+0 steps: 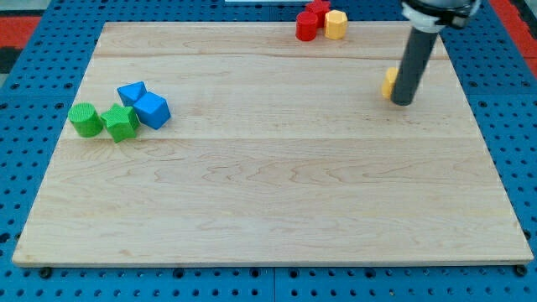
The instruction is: Drag the yellow heart into the bottom side of the red circle
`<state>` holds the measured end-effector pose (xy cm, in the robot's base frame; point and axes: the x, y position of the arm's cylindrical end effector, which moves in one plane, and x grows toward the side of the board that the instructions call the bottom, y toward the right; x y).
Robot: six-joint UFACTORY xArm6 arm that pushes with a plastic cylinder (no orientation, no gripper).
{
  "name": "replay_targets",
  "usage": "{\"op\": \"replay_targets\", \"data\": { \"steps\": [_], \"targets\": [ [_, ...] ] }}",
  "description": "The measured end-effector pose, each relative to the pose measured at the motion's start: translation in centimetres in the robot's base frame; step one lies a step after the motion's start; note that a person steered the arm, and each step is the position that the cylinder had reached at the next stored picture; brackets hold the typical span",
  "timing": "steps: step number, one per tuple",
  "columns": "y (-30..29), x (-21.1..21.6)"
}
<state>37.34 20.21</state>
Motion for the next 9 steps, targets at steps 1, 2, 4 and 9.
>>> {"op": "replay_targets", "data": {
  "steps": [1,2,4,9],
  "targets": [
    [0.7,-1.6],
    [0.0,-2.5],
    [1.7,-7.3],
    [-12.1,-3.3]
  ]
}}
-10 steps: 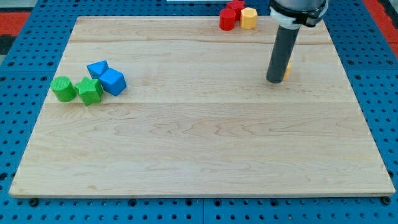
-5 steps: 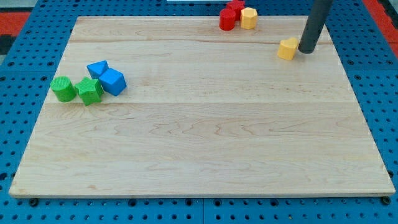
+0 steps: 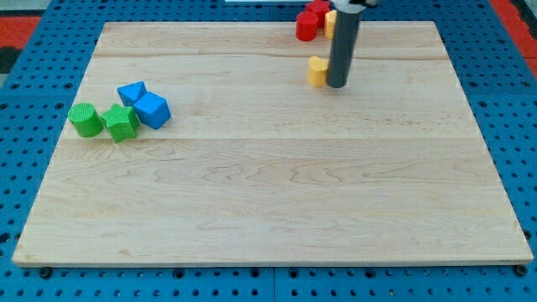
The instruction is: Drag the yellow heart into the bottom side of the red circle
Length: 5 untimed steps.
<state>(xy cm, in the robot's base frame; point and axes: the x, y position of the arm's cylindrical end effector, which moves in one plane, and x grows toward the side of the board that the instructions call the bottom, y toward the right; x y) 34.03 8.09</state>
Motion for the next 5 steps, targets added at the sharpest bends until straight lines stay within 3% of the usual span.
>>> {"op": "replay_targets", "data": {
  "steps": [1,5],
  "targets": [
    [-3.5,-0.4],
    [-3.5,-4.0]
  ]
}}
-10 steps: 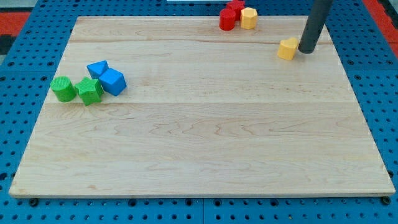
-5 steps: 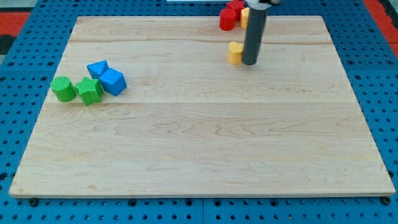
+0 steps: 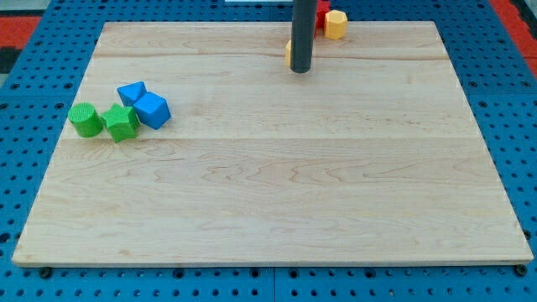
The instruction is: Drag the yellow heart into the bottom side of the red circle
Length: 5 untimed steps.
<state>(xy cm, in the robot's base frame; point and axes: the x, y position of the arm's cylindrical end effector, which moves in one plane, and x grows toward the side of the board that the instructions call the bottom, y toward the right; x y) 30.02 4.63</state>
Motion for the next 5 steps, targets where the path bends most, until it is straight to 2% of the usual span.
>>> {"op": "replay_targets", "data": {
  "steps": [2,4,5],
  "targets": [
    [-1.2,-0.5],
    [-1.7,-4.3],
    [-1.7,-4.6]
  ]
}}
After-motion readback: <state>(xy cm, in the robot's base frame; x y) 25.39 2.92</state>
